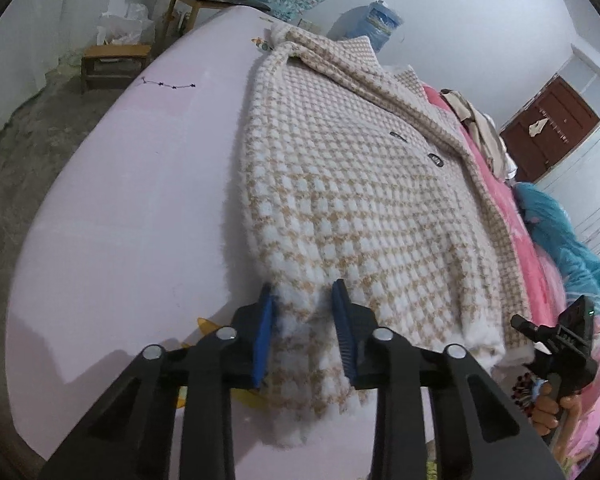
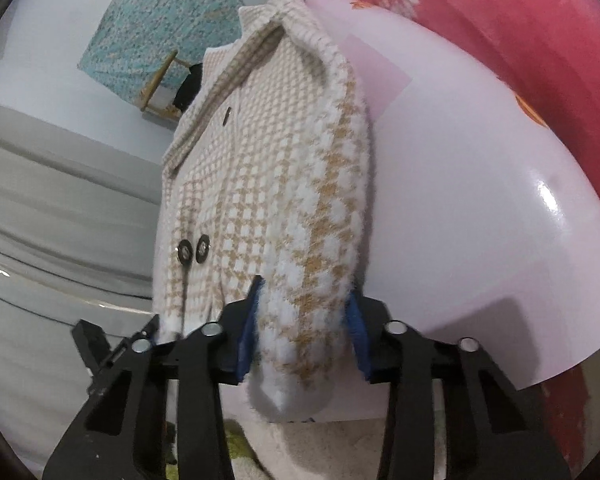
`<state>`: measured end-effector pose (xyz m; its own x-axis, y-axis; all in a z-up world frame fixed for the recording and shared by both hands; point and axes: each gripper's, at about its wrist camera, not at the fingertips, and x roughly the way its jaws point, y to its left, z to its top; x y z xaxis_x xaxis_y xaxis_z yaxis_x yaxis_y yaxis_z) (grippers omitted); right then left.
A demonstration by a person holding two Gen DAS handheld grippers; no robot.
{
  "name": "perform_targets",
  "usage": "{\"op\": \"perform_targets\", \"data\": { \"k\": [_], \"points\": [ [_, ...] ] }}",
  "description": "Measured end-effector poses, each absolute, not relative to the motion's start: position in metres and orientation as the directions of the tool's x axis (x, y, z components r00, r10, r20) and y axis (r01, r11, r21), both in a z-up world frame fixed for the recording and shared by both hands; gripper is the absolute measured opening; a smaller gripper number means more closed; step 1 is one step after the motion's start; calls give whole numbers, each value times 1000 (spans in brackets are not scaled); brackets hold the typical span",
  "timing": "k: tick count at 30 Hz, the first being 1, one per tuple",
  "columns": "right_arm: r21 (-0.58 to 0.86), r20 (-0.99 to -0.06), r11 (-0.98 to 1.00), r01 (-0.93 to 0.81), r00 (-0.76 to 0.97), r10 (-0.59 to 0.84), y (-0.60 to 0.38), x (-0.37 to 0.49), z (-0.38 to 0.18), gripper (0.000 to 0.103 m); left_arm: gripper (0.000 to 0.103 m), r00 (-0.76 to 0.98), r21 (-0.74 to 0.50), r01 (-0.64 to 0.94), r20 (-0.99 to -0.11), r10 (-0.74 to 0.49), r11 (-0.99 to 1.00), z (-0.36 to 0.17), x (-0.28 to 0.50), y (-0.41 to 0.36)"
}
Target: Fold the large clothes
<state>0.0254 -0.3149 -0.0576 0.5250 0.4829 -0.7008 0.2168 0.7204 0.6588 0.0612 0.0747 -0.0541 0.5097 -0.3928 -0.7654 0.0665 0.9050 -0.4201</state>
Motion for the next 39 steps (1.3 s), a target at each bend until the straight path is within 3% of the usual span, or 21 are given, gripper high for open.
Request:
{"op": "perform_targets", "data": {
  "k": [1,4,9,17,20,27,29,33,36,38,39],
  "points": [
    [642,-715,734,222,519,468,-312,26,-58,15,21,512,-405,69,-770,-381,912,-53,62,74],
    [615,-720,760,210,541,434,-315,21,-47,6,10,520,-359,91,-778,-352,929,-46,61,70],
    [612,-639,782,118,655,402,-330,3,10,4,7,621,-283,135,-723,-303,950,-2,50,77],
    [559,-615,829,23,682,396,-329,-34,61,4,7,620,-313,206,-691,-371,927,41,24,104],
    [583,-637,811,57,652,412,-330,-51,52,4,7,563,-340,179,-734,-379,923,33,7,122],
    [596,-763,759,262,481,433,-323,-60,-39,5,7,418,-388,69,-825,-380,919,-38,5,130],
    [623,-743,738,260,492,454,-327,-58,-39,7,7,416,-396,84,-820,-393,914,-36,9,132],
    [605,-759,754,258,474,446,-328,-61,-38,31,10,369,-433,103,-819,-439,895,-38,13,133],
    [595,-776,756,272,437,454,-319,-64,-45,31,11,326,-445,108,-829,-455,889,-47,12,129],
    [588,-782,765,263,428,454,-315,-67,-49,22,11,323,-443,111,-830,-454,890,-49,9,126],
    [586,-782,769,256,430,452,-315,-69,-48,9,10,322,-438,114,-833,-450,892,-50,7,124]
  ]
}}
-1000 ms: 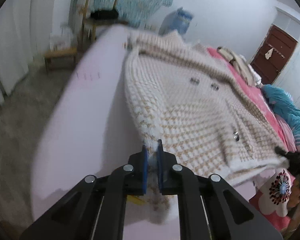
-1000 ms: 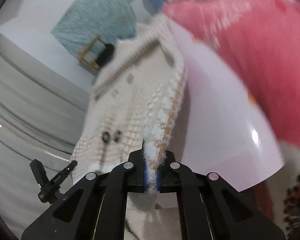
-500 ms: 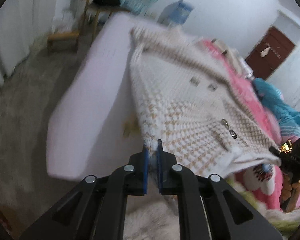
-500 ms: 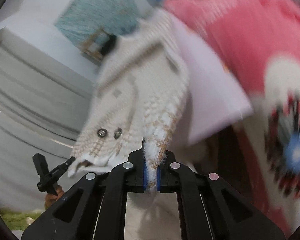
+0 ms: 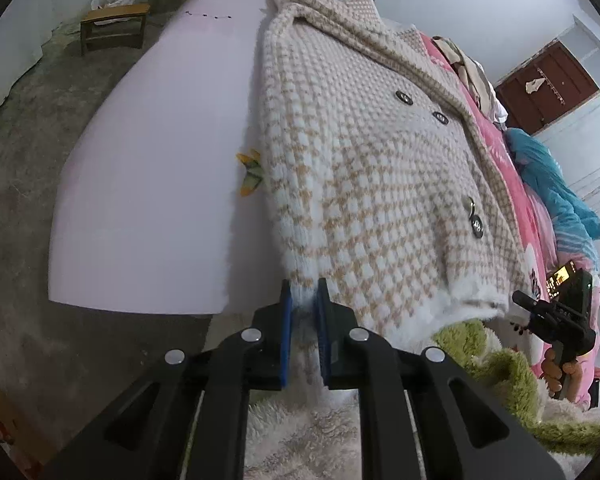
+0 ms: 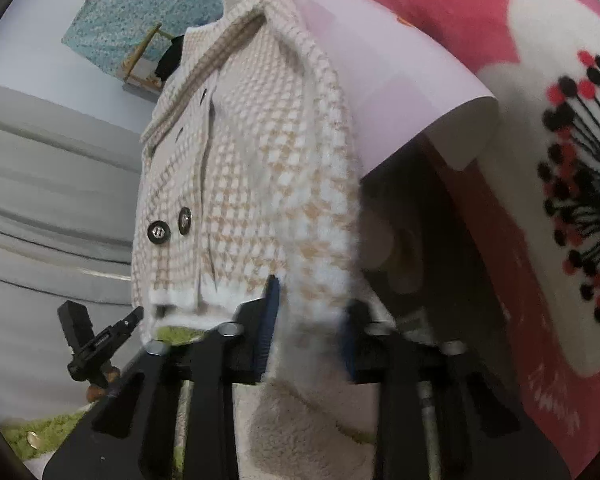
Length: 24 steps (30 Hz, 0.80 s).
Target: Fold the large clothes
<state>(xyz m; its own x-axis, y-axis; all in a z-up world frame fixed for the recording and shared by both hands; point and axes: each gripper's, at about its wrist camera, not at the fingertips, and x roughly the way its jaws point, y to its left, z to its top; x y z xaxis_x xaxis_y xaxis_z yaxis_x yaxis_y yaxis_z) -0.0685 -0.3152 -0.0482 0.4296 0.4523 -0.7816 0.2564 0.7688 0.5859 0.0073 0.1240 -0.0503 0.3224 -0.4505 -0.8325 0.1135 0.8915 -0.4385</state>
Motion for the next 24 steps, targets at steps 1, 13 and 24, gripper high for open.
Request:
{"op": "perform_targets", "data": {
  "k": [1,13,24],
  "points": [
    [591,-775,768,248,440,454,-315,-69,-45,8,10,326,-435,117,-833,-448,893,-50,7,123],
    [721,-552,688,80,667,501,-329,-41,21,7,7,484,-475,213,-708,-515,854,17,33,121],
    [694,-516,720,31,718,467,-338,36,32,7,7,548,-459,193,-683,-484,867,33,118,119]
  ]
}}
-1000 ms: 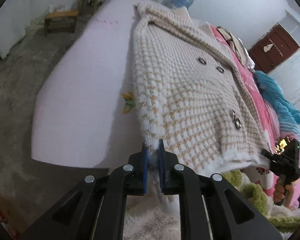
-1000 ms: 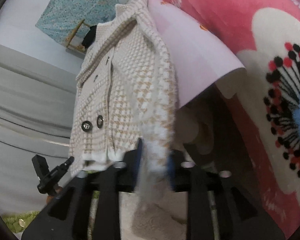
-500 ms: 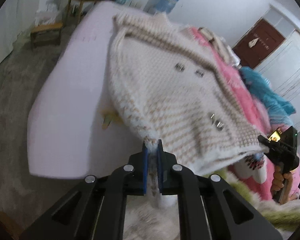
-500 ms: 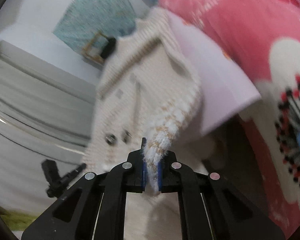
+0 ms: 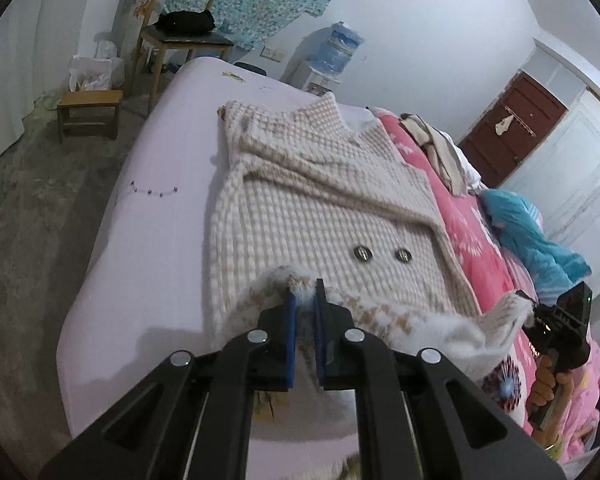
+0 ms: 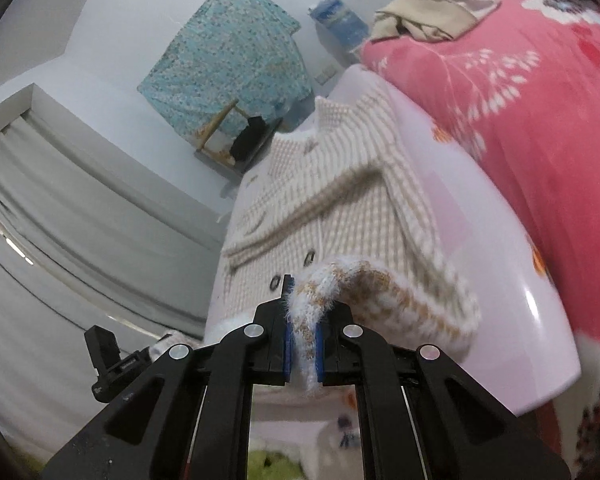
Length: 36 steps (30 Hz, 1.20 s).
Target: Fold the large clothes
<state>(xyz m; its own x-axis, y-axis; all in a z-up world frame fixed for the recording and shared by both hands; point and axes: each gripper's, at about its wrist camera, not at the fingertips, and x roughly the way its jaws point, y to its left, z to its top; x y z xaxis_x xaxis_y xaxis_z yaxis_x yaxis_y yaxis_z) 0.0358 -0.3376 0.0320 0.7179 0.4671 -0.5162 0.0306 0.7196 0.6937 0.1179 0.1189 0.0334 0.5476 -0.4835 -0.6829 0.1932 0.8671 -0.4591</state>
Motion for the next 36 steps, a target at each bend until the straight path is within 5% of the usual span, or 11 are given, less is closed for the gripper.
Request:
{"op": "perform_targets", "data": {
  "k": [8,11,13,16,19,24,29,31,36],
  "points": [
    [715,-515,697,52,714,475,-347,99,11,11,11,501,-524,117,-702,-506,844,8,187,125],
    [732,-532,676,85,692,488,-351,123,-10,25,14,462,-572,81,-704,-540,816,-8,204,130],
    [714,-566,690,119,679,468,-352,134,-22,37,25,439,-627,35,-690,-576,778,-18,213,138],
    [683,-595,716,144,678,431,-355,136,-26,53,57,492,-643,-9,-670,-556,766,-14,211,154],
    [673,-578,730,120,701,418,-356,127,-14,61,57,545,-665,1,-626,-558,747,-1,201,171],
    [534,-582,846,19,733,351,-327,100,23,60,57,569,-594,148,-603,-559,791,25,175,151],
    [339,-671,927,-159,650,357,-248,93,17,43,57,525,-402,361,-658,-539,842,27,148,75],
    [278,-719,943,-183,611,331,-226,95,4,35,57,488,-337,373,-721,-492,864,10,148,46],
    [211,-788,967,-145,560,256,-217,103,-35,36,57,441,-284,325,-798,-411,902,-39,156,35]
  ]
}}
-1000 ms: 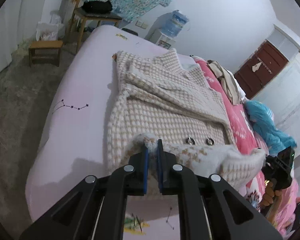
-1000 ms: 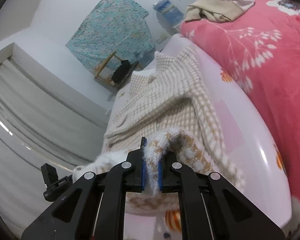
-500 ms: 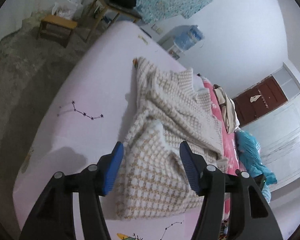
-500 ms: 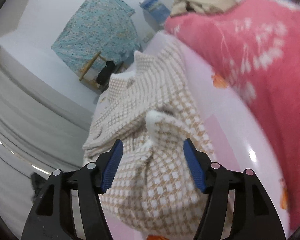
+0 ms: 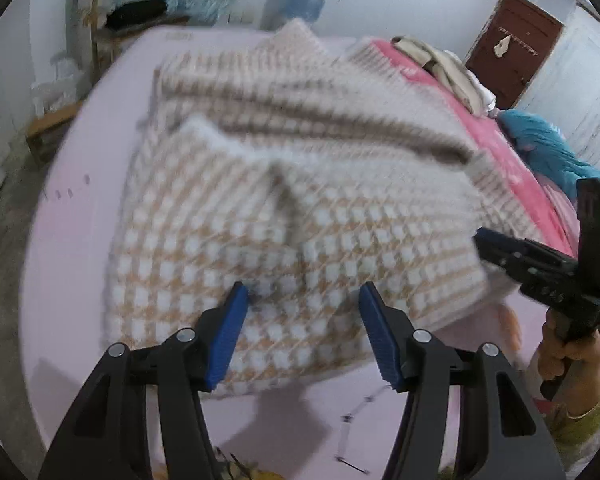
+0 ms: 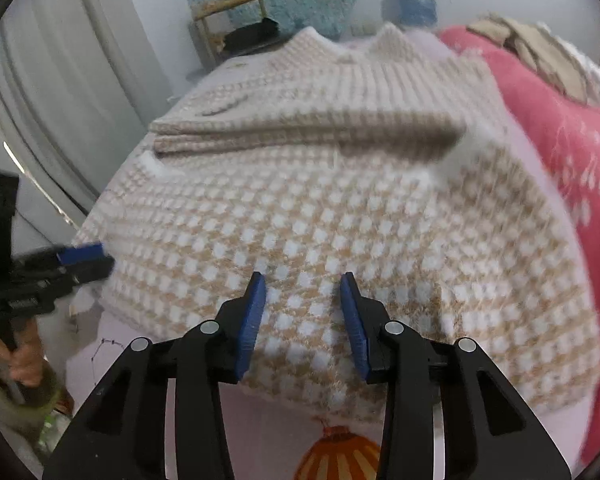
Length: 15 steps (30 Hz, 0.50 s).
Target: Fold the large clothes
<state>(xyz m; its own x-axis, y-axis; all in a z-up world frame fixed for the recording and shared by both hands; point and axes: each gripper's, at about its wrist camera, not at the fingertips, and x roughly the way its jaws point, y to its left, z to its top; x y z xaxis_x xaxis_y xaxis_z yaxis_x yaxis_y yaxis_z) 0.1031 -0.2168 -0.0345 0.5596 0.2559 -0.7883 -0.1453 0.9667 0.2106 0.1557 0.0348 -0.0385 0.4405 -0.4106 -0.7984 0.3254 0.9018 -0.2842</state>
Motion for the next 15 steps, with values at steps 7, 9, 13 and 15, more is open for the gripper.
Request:
{"op": "perform_targets", "data": {
  "k": [7,9,13,15],
  "points": [
    [202,-758,960,-192,590,278,-204,93,-4,32,55,495,-261,358,-762,-419,897,-15,141,36],
    [182,-756,955,-234,588,288,-195,86,-4,32,55,489,-262,348,-768,-413,900,-21,144,37],
    [162,-784,963,-216,565,258,-192,89,-29,32,55,472,-282,297,-787,-397,912,-36,152,40],
    [189,-786,961,-199,556,270,-196,90,-24,32,55,474,-282,301,-785,-400,911,-31,148,41]
  ]
}}
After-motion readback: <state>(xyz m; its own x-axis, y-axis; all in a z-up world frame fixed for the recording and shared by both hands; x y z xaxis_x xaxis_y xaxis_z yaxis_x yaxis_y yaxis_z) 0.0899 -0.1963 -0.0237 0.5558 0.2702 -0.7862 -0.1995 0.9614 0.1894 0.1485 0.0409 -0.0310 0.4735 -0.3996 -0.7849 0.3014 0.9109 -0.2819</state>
